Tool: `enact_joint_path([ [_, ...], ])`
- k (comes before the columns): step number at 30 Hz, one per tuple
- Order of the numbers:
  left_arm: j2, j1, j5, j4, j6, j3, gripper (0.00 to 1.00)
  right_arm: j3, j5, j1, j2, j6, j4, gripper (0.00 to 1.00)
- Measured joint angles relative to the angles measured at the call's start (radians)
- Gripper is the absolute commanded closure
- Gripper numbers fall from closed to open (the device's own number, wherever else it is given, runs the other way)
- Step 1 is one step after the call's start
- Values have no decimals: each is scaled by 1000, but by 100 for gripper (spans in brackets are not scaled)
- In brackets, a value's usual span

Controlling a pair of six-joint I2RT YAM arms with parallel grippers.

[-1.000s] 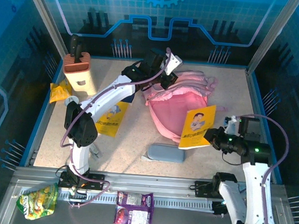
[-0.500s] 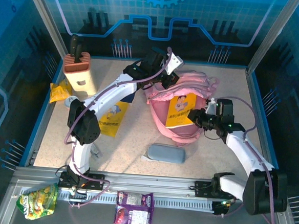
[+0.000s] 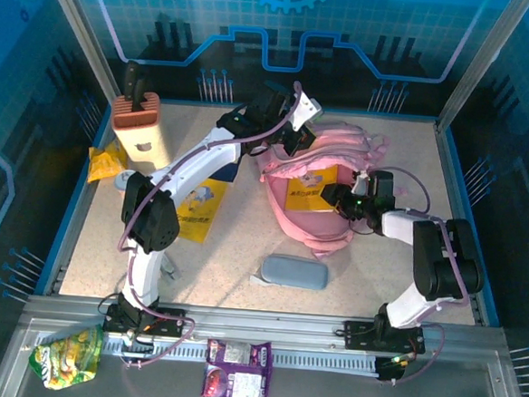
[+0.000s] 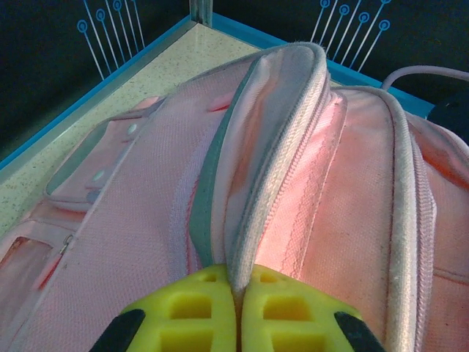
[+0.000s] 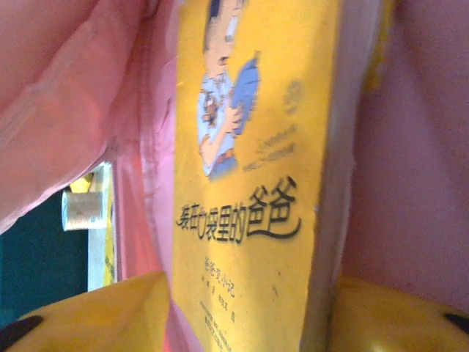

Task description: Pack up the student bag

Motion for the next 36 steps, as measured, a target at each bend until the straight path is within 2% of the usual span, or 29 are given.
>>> enact_joint_path([
  [3, 0, 4, 3, 0, 1, 0, 100, 2, 50, -12, -43, -21, -63, 26],
  [7, 0, 6, 8, 0, 3, -1, 100, -5, 154, 1, -177, -51, -208, 24],
  [11, 0, 6, 11, 1, 3, -2, 100, -36, 236, 53, -294, -33, -315, 33],
  [13, 0, 6, 11, 1, 3, -3, 100, -64, 259, 85, -311, -11, -336, 42],
  [16, 0, 6, 11, 8, 3, -7, 100, -96, 291, 150, -294, 31, -346, 48],
  [19, 0, 6, 14, 9, 3, -8, 100, -93, 309, 200, -227, 57, -308, 54],
  [24, 3, 7, 13, 9, 3, -8, 100, -72, 320, 209, -117, 82, -184, 63],
  [30, 14, 18, 10, 15, -1, -12, 100, -26, 379, 206, -37, 79, -12, 64],
  [36, 14, 18, 6, 16, 3, -14, 100, -45, 410, 204, -106, 45, 14, 57],
])
